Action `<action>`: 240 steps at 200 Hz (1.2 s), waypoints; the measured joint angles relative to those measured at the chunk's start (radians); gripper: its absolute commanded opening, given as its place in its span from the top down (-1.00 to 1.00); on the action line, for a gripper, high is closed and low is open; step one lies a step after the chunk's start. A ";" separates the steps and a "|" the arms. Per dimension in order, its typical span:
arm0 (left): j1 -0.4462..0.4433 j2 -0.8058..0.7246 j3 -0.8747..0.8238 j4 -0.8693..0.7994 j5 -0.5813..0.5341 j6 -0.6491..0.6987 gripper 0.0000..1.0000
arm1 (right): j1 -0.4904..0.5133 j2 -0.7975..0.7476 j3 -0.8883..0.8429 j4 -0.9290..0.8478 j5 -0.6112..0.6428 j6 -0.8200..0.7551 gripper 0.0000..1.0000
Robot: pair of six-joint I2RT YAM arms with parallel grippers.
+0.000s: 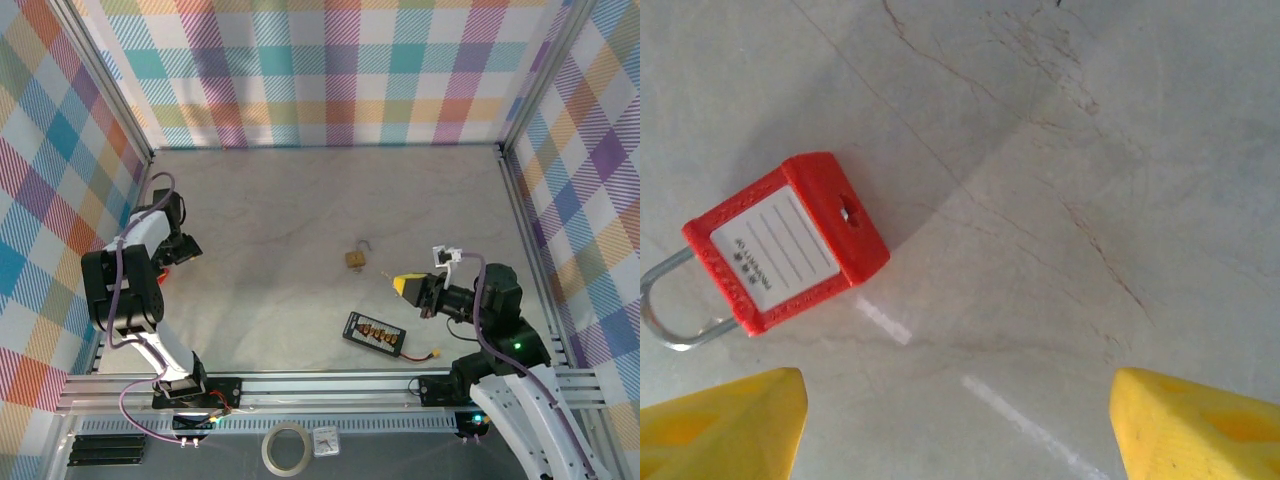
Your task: Unlock with the key
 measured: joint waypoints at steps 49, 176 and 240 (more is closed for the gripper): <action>0.117 0.040 0.041 0.041 0.095 0.026 -0.53 | 0.000 -0.043 0.000 -0.043 0.007 0.020 1.00; 0.163 0.106 0.065 0.156 0.185 0.071 -0.52 | 0.000 -0.135 0.000 -0.119 0.008 0.027 1.00; 0.057 0.040 -0.031 0.280 0.251 0.034 -0.45 | 0.000 -0.166 0.000 -0.123 0.016 0.043 1.00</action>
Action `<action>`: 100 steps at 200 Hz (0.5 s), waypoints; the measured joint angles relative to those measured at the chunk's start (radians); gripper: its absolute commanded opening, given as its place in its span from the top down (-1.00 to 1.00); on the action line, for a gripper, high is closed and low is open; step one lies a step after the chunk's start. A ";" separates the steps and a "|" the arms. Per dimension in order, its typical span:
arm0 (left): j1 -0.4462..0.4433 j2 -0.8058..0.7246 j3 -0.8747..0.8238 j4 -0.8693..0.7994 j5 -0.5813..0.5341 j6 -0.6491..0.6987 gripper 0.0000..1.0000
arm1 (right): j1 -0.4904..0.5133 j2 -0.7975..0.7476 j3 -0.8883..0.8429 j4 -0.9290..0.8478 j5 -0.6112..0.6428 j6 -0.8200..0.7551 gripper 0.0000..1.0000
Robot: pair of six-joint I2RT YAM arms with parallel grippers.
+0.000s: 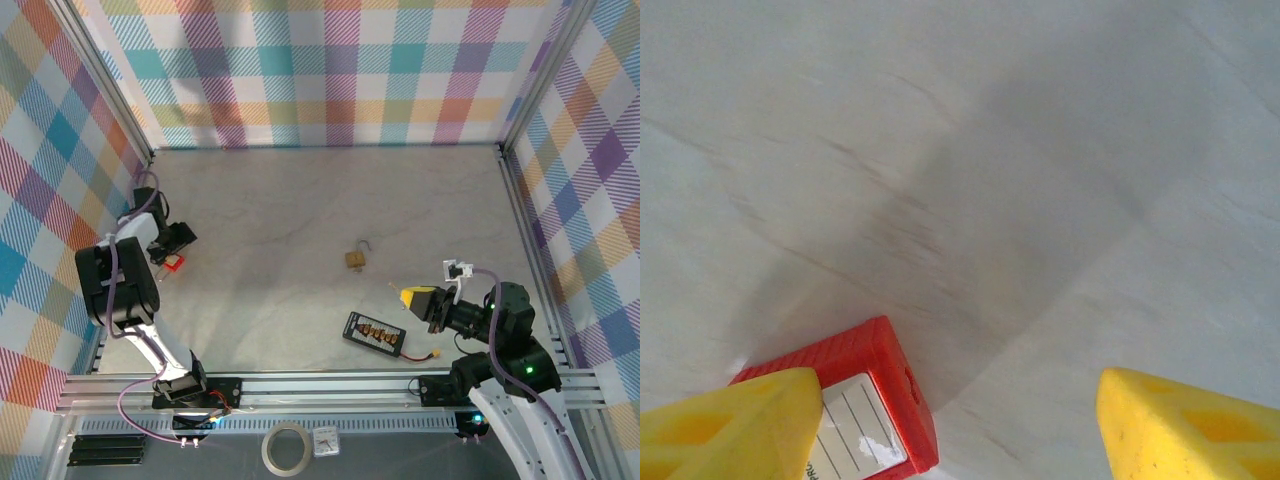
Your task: Unlock with the key
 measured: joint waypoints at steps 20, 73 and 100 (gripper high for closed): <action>-0.051 -0.039 -0.054 0.051 0.052 -0.036 -0.43 | 0.000 -0.017 0.000 -0.002 0.007 0.008 1.00; -0.108 -0.137 -0.170 0.105 0.159 -0.118 -0.42 | 0.000 -0.061 -0.008 -0.024 0.023 0.029 1.00; -0.130 -0.188 -0.188 0.044 0.176 -0.135 -0.51 | 0.000 -0.066 -0.012 -0.027 0.026 0.039 1.00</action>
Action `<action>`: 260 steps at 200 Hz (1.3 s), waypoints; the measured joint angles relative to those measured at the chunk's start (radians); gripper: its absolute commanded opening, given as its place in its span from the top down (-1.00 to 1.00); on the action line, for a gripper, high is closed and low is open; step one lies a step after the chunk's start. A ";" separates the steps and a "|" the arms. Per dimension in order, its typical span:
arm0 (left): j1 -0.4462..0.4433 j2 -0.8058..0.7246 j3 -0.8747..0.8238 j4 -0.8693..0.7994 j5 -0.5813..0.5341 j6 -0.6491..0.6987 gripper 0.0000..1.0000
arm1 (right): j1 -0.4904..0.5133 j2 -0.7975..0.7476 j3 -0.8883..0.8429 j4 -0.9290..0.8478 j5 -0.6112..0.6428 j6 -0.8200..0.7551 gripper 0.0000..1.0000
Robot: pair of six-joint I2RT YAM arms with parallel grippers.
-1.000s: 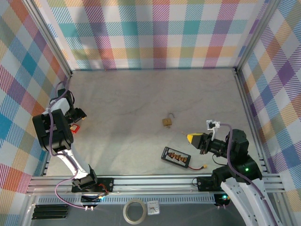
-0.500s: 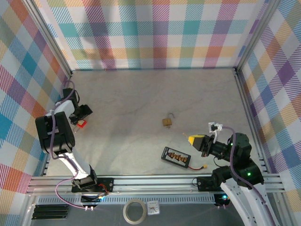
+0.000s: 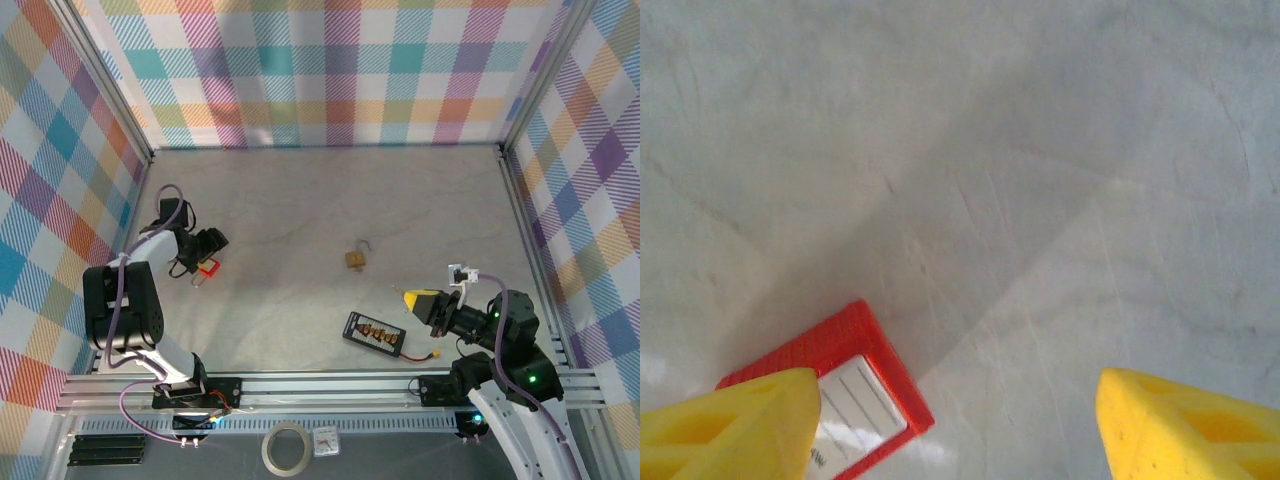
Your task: Unlock with the key
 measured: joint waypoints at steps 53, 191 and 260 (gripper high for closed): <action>-0.014 -0.155 0.100 -0.190 -0.081 0.081 -0.57 | 0.000 0.000 0.000 -0.020 0.000 0.005 1.00; -0.142 0.177 0.217 -0.391 -0.311 0.377 -0.45 | 0.000 -0.045 0.000 -0.031 0.009 0.016 1.00; -0.141 0.218 0.244 -0.383 -0.370 0.417 -0.44 | 0.000 -0.050 -0.007 -0.044 0.015 0.016 1.00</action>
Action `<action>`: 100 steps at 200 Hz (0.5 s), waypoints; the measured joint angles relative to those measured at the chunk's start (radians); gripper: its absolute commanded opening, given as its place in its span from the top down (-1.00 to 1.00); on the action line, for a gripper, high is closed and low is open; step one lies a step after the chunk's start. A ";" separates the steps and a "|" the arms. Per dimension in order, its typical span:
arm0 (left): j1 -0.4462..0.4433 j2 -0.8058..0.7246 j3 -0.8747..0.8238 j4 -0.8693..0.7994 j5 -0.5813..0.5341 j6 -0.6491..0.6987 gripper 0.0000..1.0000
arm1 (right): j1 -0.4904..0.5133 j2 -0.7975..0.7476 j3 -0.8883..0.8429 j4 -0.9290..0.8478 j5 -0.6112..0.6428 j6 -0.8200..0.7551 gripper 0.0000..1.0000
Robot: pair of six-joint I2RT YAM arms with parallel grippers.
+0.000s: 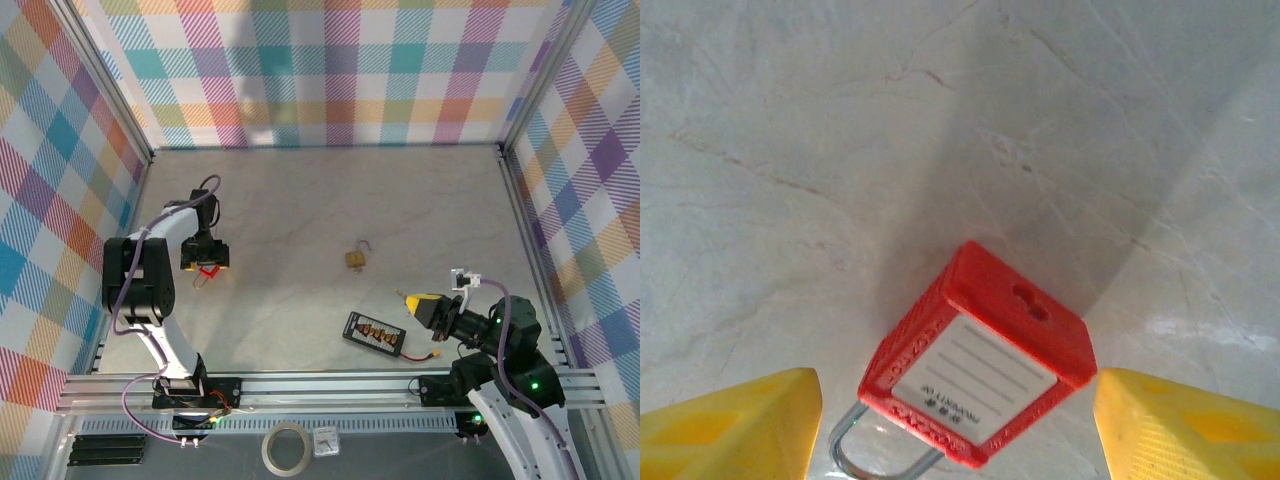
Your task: Unlock with the key
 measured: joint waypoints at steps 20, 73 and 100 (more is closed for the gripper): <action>0.001 0.025 0.003 0.005 0.002 0.004 -0.42 | 0.000 0.000 0.000 -0.002 0.000 0.000 1.00; 0.001 0.049 0.006 0.024 0.058 0.018 -0.26 | 0.000 0.000 -0.004 -0.002 0.003 0.001 1.00; 0.002 0.049 0.006 0.024 0.100 0.021 -0.14 | 0.000 0.000 -0.004 -0.002 0.003 0.001 1.00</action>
